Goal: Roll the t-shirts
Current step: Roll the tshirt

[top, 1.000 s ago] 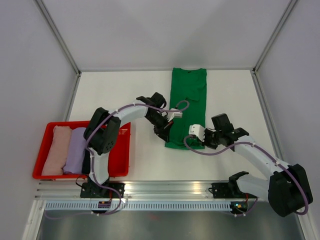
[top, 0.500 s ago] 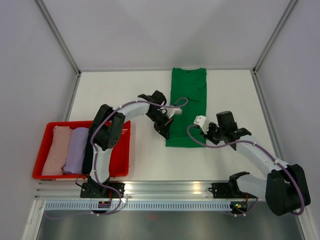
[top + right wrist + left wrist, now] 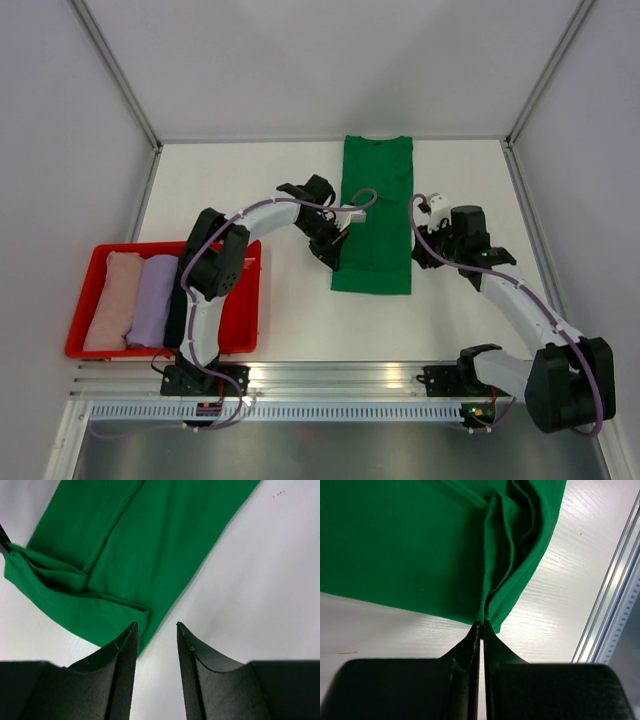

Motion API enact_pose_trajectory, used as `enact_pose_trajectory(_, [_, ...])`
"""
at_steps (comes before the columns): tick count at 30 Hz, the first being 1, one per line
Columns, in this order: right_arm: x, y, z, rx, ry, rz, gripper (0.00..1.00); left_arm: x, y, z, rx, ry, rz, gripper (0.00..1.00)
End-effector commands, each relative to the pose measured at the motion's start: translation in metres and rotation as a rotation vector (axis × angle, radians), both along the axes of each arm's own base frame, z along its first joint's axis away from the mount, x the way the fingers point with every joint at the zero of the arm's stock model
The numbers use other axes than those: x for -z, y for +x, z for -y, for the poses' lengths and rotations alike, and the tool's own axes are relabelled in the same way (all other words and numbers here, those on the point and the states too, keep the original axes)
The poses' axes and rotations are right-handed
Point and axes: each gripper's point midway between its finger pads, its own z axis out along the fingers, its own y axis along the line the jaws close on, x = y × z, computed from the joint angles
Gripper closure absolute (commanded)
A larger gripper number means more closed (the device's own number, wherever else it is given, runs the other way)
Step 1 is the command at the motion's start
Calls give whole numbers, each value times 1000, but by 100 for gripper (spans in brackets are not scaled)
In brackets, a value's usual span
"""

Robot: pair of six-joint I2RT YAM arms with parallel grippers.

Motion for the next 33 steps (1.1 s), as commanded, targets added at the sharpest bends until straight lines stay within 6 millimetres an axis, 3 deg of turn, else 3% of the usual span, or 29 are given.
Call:
enact_pose_trajectory(1, [-7, 11, -9, 177, 171, -106, 57, -4, 12, 5, -32, 2, 18, 98])
enact_pose_trajectory(3, [7, 9, -5, 217, 164, -205, 55, -5, 10, 6, -34, 0, 9, 98])
enact_pose_trajectory(7, [21, 0, -23, 252, 284, -375, 56, -3, 10, 4, -46, 17, 9, 98])
enact_pose_trajectory(13, [31, -7, -16, 340, 322, -329, 59, 0, 9, 2, -61, 38, 2, 98])
enact_pose_trajectory(20, [62, -12, -13, 381, 302, -384, 62, 5, 8, 4, -57, 52, 0, 98])
enact_pose_trajectory(25, [60, -5, -17, 361, 324, -360, 64, 5, 9, 6, -55, 53, 7, 98])
enact_pose_trajectory(33, [71, -12, -20, 351, 331, -391, 65, 7, 9, 7, -49, 57, 9, 98])
